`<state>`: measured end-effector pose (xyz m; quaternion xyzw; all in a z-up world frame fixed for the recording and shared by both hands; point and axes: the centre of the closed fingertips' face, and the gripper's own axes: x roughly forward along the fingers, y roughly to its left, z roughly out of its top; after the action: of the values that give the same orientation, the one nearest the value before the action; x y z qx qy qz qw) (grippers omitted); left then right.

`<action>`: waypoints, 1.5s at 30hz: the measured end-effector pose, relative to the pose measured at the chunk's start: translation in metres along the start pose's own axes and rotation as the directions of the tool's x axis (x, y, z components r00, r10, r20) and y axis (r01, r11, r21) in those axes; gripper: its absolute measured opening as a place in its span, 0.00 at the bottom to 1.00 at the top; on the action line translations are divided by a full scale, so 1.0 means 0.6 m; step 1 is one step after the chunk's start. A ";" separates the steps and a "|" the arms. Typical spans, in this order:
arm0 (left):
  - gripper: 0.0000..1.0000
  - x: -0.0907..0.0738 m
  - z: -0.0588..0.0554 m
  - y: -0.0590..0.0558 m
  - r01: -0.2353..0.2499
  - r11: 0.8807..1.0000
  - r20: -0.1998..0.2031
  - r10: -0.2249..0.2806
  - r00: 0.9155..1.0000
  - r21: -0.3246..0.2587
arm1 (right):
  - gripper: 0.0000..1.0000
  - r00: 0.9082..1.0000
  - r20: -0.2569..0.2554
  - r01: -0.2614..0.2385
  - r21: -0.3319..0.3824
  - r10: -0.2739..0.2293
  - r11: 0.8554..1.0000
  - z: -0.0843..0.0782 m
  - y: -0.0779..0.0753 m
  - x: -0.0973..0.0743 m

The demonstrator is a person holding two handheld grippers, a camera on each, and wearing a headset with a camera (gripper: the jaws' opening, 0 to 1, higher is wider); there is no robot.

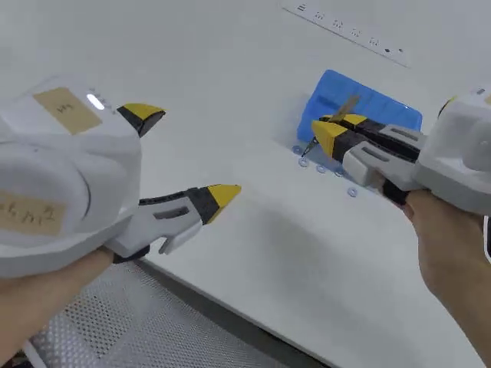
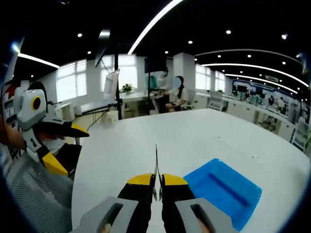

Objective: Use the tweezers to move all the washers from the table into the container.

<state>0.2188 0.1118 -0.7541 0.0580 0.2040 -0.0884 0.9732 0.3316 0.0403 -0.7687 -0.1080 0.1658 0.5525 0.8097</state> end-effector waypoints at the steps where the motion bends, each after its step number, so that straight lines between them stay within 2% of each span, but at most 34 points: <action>1: 0.69 -0.001 0.003 -0.001 -0.003 1.000 0.010 0.003 1.000 -0.002 | 0.02 1.000 0.002 0.001 -0.001 -0.001 1.000 -0.001 -0.004 0.005; 3: 0.75 0.003 0.000 -0.003 -0.003 1.000 0.013 0.003 1.000 -0.005 | 0.03 1.000 0.004 0.012 -0.015 -0.012 1.000 -0.002 -0.013 0.015; 6: 0.87 0.009 -0.015 0.003 -0.033 0.999 -0.037 0.033 0.999 0.017 | 0.03 1.000 0.007 0.025 0.005 -0.025 1.000 -0.008 -0.026 0.028; 10: 0.86 0.011 -0.015 0.003 -0.023 1.000 -0.037 0.023 0.999 0.003 | 0.03 0.999 -0.006 0.035 -0.003 -0.035 0.999 -0.026 -0.035 0.039; 14: 0.86 0.012 -0.017 0.007 -0.035 0.999 -0.042 0.036 0.998 0.015 | 0.03 0.999 -0.013 0.043 -0.005 -0.043 0.999 -0.038 -0.048 0.046; 17: 0.92 0.008 -0.010 0.032 -0.117 0.993 -0.020 0.118 0.993 0.020 | 0.03 0.999 -0.016 0.041 0.018 -0.041 0.999 -0.048 -0.054 0.049; 18: 0.94 0.006 -0.010 0.036 -0.125 0.992 -0.017 0.125 0.992 -0.002 | 0.03 0.999 -0.014 0.041 0.022 -0.041 0.999 -0.049 -0.056 0.050; 20: 0.92 0.007 -0.012 0.038 -0.114 0.993 -0.022 0.113 0.993 -0.038 | 0.03 0.999 -0.019 0.038 0.029 -0.038 0.999 -0.052 -0.058 0.052; 25: 0.92 0.011 -0.021 0.036 -0.111 0.993 -0.046 0.110 0.993 -0.030 | 0.03 0.999 -0.026 0.024 0.023 -0.024 0.999 -0.056 -0.057 0.059; 28: 0.91 0.014 -0.034 0.033 -0.101 0.995 -0.094 0.098 0.991 -0.020 | 0.03 1.000 -0.024 0.019 0.014 -0.019 1.000 -0.055 -0.058 0.062; 31: 0.90 0.013 -0.033 0.031 -0.095 0.995 -0.092 0.094 0.991 -0.015 | 0.04 0.999 -0.032 0.020 -0.004 -0.020 1.000 -0.058 -0.060 0.062; 35: 0.89 0.011 -0.034 0.032 -0.098 0.995 -0.095 0.096 0.991 -0.013 | 0.04 0.999 -0.034 0.018 -0.002 -0.018 1.000 -0.062 -0.062 0.061; 38: 0.88 0.010 -0.036 0.031 -0.095 0.995 -0.103 0.093 0.990 -0.013 | 0.04 1.000 -0.023 0.020 0.028 -0.019 0.999 -0.060 -0.066 0.062; 45: 0.89 0.010 -0.038 0.029 -0.091 0.996 -0.110 0.090 0.990 -0.007 | 0.02 0.999 -0.038 0.011 0.010 -0.011 1.000 -0.061 -0.065 0.066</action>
<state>0.2186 0.1315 -0.7760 0.0660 0.2547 -0.0395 0.9640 0.3757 0.0469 -0.8182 -0.1154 0.1832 0.5451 0.8099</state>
